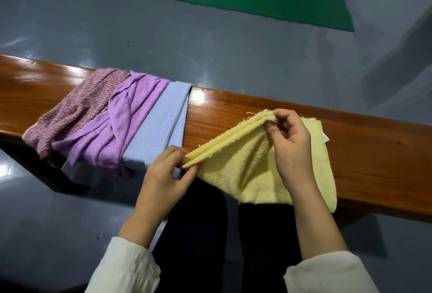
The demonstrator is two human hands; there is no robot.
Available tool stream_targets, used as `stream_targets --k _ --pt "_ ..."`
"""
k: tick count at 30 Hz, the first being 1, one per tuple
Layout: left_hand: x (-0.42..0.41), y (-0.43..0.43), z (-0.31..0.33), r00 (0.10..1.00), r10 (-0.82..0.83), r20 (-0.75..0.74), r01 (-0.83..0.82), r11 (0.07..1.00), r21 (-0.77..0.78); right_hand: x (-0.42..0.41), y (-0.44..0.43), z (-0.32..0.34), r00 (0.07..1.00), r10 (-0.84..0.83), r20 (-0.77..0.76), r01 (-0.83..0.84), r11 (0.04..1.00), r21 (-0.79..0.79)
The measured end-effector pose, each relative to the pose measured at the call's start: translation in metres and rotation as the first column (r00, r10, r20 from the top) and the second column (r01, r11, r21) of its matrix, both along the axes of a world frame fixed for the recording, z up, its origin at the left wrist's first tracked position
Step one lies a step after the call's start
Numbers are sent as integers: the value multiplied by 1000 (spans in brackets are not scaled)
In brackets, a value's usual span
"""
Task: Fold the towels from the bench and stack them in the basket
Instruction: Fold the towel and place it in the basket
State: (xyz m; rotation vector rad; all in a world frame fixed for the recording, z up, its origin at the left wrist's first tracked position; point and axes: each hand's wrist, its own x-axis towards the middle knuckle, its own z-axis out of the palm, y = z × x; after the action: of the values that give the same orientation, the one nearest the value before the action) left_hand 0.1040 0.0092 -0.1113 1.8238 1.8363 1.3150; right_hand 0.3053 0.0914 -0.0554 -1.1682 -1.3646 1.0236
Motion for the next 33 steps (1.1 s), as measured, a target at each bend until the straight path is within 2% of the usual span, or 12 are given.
stream_targets --k 4,8,10,14,17,22,26,29,33 --pt "7 1 10 984 71 161 -53 992 -115 3 0 3 1000 -18 -5 18 1000 22" --pt "8 5 14 994 13 109 -4 996 -84 6 -1 5 999 -38 -4 38 999 30" --pt "12 8 19 964 23 266 4 995 -100 9 -1 8 999 -52 -13 52 998 38" --pt "27 23 33 820 33 572 -6 999 -49 12 0 20 995 -88 -41 91 994 65" --pt "42 34 51 736 34 676 -59 998 14 18 2 34 989 -131 -71 137 987 87" --pt "55 43 94 794 -59 604 -54 984 167 34 -1 66 968 -212 -136 232 960 159" --pt "59 42 128 884 -66 462 -48 972 232 44 -9 88 935 -332 -127 354 898 261" --pt "66 36 153 923 -46 383 -65 960 271 46 -20 109 934 -304 -189 343 910 233" --pt "71 25 179 947 -21 321 -89 941 325 47 -33 131 941 -287 -180 328 904 273"
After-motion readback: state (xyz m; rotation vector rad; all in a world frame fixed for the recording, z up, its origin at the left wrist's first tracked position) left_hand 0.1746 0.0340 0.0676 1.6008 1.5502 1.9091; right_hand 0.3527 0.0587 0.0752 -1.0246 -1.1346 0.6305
